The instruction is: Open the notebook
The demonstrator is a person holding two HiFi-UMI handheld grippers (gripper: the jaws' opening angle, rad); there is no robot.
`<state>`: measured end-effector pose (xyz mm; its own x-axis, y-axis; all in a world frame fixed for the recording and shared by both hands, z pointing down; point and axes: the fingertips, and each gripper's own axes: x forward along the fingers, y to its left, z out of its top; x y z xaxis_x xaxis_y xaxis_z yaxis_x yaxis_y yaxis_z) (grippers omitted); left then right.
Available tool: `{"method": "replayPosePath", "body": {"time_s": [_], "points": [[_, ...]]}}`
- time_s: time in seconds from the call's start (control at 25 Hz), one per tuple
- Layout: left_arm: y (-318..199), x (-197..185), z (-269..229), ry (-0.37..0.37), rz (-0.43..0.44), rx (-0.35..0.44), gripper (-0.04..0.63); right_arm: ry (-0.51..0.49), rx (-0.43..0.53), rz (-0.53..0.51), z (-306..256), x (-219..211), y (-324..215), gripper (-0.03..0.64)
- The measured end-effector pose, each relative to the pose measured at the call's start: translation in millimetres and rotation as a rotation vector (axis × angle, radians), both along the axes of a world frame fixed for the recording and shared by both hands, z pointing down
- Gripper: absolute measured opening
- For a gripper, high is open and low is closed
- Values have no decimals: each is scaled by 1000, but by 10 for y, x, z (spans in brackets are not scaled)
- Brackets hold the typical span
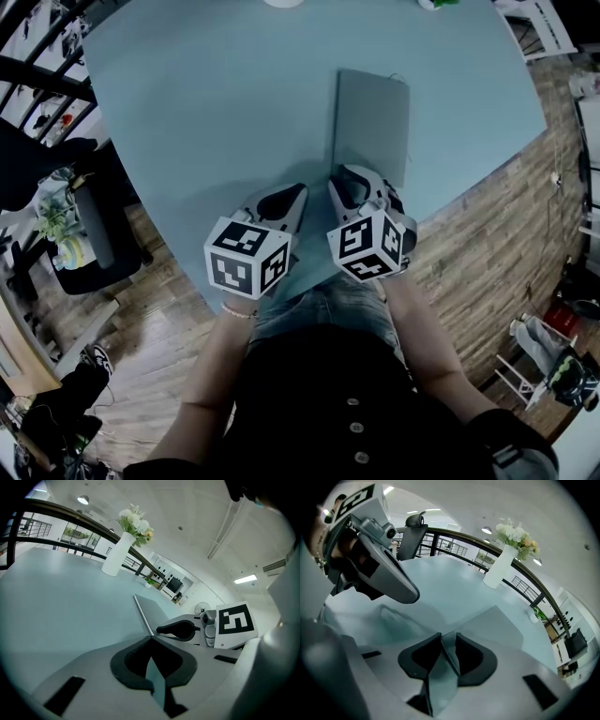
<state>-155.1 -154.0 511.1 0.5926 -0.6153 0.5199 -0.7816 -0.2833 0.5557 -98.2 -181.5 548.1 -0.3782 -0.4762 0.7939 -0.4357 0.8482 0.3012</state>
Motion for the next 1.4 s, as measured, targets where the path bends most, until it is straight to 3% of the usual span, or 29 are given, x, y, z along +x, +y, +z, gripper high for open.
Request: {"method": "replayPosePath", "body": {"time_s": [0.96,1.4], "points": [[10,-6,-52,5,-16,13,17,-91,-98,91,-39,46,-8,72],[-18,-4,-135,-29,-35,22,17,-199,-162,90,-114,43,-18,55]]}}
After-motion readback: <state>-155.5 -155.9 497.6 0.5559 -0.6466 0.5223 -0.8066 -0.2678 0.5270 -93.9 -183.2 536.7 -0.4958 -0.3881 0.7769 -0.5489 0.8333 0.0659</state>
